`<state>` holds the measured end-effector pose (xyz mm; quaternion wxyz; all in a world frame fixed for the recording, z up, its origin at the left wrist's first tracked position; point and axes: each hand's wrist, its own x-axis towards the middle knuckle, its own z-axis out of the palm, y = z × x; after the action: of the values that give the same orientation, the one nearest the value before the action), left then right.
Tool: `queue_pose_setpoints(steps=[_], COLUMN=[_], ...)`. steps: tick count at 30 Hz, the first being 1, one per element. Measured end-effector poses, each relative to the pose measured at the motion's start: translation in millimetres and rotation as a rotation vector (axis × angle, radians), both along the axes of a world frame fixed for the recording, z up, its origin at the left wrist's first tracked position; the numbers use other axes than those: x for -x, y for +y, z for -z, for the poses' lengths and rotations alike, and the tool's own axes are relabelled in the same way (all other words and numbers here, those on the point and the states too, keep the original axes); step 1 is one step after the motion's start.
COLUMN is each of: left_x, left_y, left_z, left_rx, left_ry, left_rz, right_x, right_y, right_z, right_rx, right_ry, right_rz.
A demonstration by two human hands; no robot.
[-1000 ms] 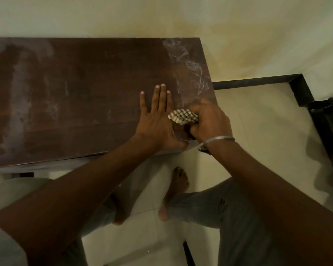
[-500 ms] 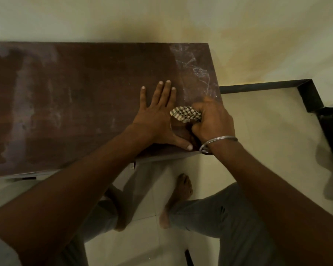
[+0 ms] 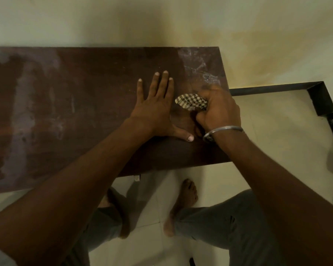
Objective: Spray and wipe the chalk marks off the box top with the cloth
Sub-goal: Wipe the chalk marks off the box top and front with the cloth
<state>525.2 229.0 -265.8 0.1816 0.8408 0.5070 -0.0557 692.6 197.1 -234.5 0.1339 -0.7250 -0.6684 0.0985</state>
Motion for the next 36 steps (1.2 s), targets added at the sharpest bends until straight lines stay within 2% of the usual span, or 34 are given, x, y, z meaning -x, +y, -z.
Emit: queue_pose_setpoints(steps=[6,13,17,20,25,31,36], left_x=[-0.9,0.2,-1.1,-1.5,-3.4,-4.2,-8.5], left_y=[13.6,26.4,28.6,34.4,47.9,55.0,56.3], left_z=[-1.9,-3.0,-2.0,-2.5,3.1,0.8,2.0], left_rx=[0.009,-0.002,-0.007,-0.009,-0.031,-0.03,-0.024], left_ry=[-0.006,-0.011,-0.007,-0.012,-0.064,-0.048,-0.064], left_rz=[0.011,-0.005,0.032,0.027,0.023,0.015,-0.017], right_x=[16.4,11.0,17.0,20.7,18.1,27.4,26.7], right_y=[57.1,39.8,88.0,109.6,95.4,143.7,146.0], right_z=[-11.4,-5.0,-7.4,-8.7,1.7,-4.2,2.2], right_rx=[0.015,-0.007,-0.008,0.008,-0.022,-0.059,-0.069], right_ry=[0.02,0.002,0.005,0.039,-0.03,-0.032,-0.076], right_rz=[0.052,0.009,0.082,0.055,0.068,0.083,0.056])
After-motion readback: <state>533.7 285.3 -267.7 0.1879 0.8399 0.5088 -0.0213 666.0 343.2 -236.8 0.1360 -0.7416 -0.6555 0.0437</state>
